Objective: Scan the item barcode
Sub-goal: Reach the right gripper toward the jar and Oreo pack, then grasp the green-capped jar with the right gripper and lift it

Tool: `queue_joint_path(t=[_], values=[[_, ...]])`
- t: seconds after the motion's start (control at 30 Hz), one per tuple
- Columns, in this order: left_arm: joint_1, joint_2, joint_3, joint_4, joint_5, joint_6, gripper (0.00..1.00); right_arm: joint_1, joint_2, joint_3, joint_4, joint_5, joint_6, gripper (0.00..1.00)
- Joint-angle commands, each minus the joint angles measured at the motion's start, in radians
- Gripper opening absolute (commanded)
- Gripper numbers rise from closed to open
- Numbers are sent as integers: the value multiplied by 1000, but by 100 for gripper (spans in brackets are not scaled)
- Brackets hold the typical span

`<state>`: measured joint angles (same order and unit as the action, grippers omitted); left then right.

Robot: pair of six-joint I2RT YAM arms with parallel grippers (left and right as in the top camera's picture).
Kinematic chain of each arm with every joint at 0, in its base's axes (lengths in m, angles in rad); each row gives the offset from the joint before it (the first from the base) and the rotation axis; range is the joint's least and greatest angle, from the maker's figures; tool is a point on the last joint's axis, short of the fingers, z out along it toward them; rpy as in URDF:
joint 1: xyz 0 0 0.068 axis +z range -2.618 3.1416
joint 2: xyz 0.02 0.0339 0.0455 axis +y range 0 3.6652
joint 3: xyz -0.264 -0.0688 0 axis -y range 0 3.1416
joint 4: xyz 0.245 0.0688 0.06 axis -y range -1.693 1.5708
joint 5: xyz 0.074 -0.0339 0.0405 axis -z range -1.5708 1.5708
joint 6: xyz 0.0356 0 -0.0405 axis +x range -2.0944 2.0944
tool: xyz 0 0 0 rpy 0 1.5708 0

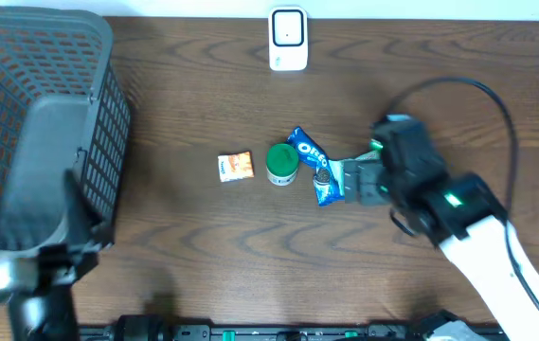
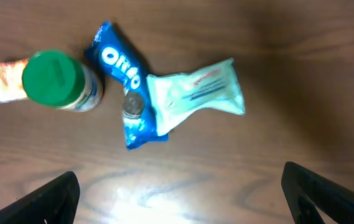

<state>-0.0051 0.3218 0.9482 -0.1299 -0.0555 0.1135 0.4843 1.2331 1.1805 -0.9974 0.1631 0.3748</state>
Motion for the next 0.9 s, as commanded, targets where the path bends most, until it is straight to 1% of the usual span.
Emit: queue_joint_path(t=[0.0,0.1,0.2,0.27,0.33,0.4,0.5,0.63,0.77,0.87], values=[[-1,8,-90,0,120,18,98,71,146,159,-62,45,114,99],[-1,8,-173,-10,153,16,98,95,238,241,-97,-16,119,99],[-1,8,-251,-16,153,8,98,108,275,253,-80,-94,117,99],[-1,8,-293,-16,171,2,98,110,293,237,-36,-76,144,99],[-1,8,-327,-16,218,1,98,109,314,236,16,-114,164,99],[-1,8,-360,-15,263,-23,98,111,341,253,19,-130,216,99],[-1,8,-402,-20,270,-48,98,111,408,312,8,-126,286,99],[-1,8,-434,-43,270,-47,98,114,565,466,-76,-128,336,99],[-1,8,-459,-88,290,-47,98,123,743,684,-220,-128,354,99],[-1,8,-489,-101,292,-47,98,124,834,806,-303,-128,375,99]])
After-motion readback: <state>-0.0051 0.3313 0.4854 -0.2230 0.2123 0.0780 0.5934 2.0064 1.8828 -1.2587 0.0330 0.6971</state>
